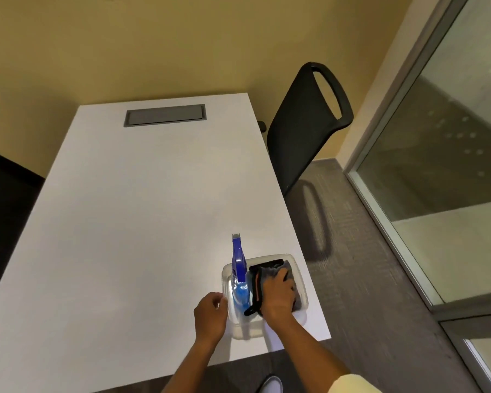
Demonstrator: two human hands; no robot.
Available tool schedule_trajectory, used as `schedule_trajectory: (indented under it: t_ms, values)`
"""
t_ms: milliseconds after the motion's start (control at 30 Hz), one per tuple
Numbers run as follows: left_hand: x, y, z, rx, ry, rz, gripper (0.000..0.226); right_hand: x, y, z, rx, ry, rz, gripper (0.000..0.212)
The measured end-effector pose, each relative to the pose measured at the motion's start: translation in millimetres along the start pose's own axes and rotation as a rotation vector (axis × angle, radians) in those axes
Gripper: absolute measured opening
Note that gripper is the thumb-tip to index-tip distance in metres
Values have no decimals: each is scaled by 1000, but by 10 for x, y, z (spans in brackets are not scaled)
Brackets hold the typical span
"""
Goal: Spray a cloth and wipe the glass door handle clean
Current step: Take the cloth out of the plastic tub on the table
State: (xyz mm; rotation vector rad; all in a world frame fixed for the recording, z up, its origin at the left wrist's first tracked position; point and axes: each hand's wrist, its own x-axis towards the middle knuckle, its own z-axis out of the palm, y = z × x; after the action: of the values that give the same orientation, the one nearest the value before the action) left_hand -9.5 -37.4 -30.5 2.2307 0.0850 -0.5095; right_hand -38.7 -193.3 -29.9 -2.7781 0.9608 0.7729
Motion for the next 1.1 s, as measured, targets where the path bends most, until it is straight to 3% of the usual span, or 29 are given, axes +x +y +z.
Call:
schedule_trajectory:
  t_ms: [367,633,833,967,1100]
  values:
    - [-101,44,-34,49,-33,-20,24,2,362,-166,300,61,-74,32]
    - [-188,87,-138,129,-66,-111,25,-225,652,-501,560,136,-82,11]
    - [-286,112,-119,66,-307,-95,31,-613,855,-805,839,254,-115,8]
    - [-413,252,-113,-227,-530,-261,44,-957,941,-1094,1070,299,-139,10]
    - [-573,444,-105,-498,-702,-397,53,-1329,973,-1341,1454,253,-200,13]
